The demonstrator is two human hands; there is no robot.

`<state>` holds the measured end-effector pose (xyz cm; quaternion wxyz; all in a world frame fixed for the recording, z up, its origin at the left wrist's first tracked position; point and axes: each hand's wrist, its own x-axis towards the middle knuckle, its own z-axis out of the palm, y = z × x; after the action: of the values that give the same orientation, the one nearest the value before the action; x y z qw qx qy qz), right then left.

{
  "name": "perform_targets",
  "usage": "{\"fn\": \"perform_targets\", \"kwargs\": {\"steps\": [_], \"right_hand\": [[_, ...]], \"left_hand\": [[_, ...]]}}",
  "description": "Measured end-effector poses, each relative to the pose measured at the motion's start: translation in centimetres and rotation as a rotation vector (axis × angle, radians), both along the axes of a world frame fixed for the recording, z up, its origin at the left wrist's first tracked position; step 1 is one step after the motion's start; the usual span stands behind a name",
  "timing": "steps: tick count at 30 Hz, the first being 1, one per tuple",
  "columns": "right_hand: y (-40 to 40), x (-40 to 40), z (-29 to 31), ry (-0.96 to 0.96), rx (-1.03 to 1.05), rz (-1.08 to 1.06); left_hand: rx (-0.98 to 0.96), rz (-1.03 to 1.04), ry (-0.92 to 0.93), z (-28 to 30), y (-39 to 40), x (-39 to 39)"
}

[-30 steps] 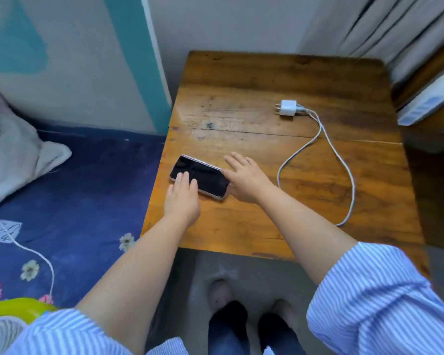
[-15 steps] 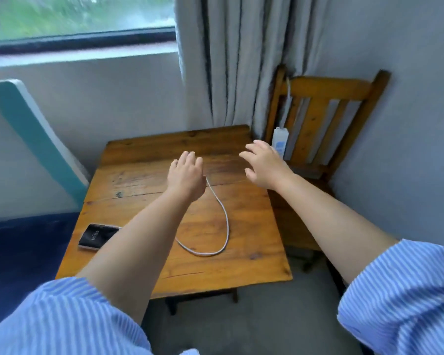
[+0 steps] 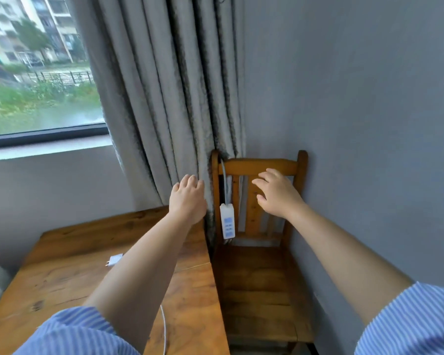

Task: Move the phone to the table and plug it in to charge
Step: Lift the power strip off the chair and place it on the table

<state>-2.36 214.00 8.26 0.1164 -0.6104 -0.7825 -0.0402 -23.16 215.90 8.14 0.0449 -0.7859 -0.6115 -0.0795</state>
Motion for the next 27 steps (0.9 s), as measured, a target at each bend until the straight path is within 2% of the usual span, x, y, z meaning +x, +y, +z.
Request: {"fn": "perform_targets", "kwargs": {"steps": [6,9,19,24,27], "right_hand": [[10.4,2.3,1.4,-0.047,-0.009,0.022],[14.4,2.6,1.2,-0.044,-0.018,0.024],[24.4,2.2,-4.3,0.045,-0.221,0.033],[27.8,2.6,-6.4,0.062,-0.232,0.068],[28.8,3.5,-8.1,0.133,-0.103,0.112]], "left_hand": [[-0.060,0.030,-0.031,0.7,9.6,3.3],[-0.158,0.063,-0.077,0.2,12.9,4.6],[-0.422,0.130,-0.049,-5.2,19.6,8.0],[-0.511,0.291,-0.287,-7.0,22.5,9.3],[-0.575,0.353,-0.449,-8.0,24.0,10.2]]}}
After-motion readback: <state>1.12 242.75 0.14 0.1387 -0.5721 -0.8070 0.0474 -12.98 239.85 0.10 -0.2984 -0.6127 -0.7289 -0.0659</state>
